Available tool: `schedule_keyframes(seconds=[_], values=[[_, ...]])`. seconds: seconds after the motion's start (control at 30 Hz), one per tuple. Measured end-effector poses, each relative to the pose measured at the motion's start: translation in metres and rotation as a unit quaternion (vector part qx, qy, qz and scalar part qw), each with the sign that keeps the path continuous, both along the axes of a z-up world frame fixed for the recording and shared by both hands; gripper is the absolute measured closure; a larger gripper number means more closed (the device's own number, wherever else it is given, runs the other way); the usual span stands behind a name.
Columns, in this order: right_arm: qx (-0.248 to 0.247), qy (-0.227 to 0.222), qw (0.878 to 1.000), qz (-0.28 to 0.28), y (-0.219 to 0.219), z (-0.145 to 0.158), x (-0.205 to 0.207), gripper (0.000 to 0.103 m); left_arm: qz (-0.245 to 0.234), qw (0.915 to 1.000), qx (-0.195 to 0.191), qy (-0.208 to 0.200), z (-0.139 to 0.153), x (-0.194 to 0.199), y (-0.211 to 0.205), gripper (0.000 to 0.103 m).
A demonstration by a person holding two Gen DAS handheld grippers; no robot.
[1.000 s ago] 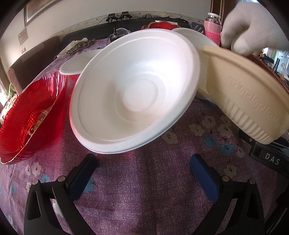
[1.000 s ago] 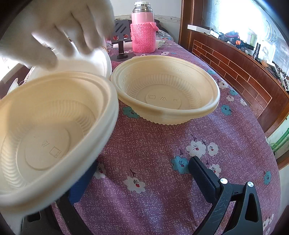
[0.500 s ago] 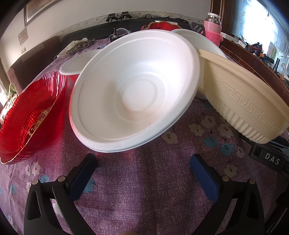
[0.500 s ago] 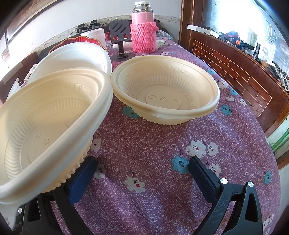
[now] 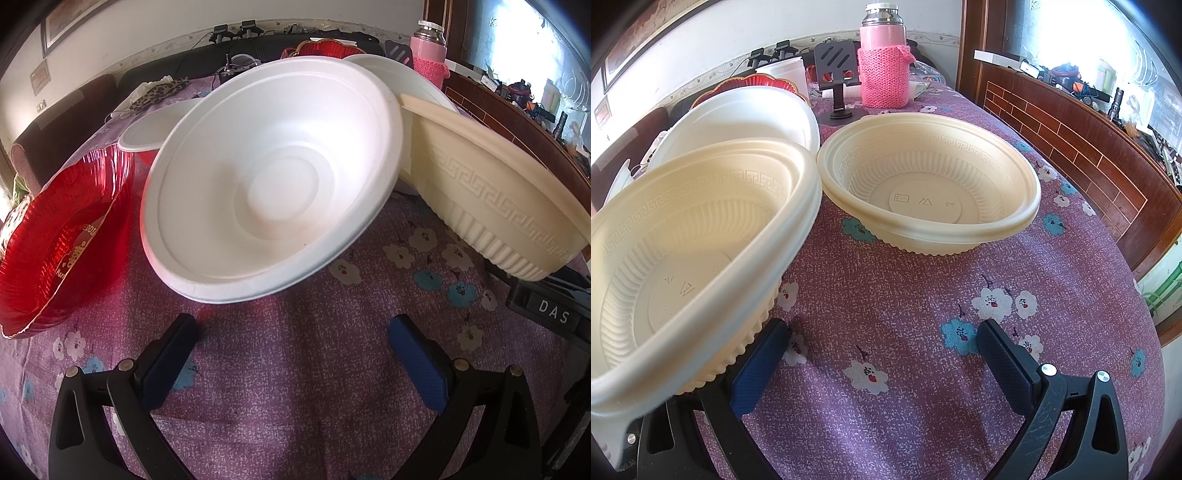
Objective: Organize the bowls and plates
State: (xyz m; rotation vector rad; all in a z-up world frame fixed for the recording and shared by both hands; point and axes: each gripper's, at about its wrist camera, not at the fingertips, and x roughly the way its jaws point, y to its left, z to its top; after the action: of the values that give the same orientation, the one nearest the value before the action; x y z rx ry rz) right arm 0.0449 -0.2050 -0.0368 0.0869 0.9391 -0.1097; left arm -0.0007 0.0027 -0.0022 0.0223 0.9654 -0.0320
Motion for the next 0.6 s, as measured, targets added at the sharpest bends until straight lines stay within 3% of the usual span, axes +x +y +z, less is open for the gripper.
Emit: schedule_keyframes(seconds=[0.47,0.6], values=[[0.002,0.001,1.0,0.002,-0.001,0.0,0.0,0.001,0.014,0.9998,0.002,0.017,0.005,-0.024,-0.004,0.0],[0.012,0.033,0.999,0.003,-0.005,0.002,-0.004,0.001,0.011,0.9998,-0.001,0.016,0.005,-0.033,-0.005,0.0]])
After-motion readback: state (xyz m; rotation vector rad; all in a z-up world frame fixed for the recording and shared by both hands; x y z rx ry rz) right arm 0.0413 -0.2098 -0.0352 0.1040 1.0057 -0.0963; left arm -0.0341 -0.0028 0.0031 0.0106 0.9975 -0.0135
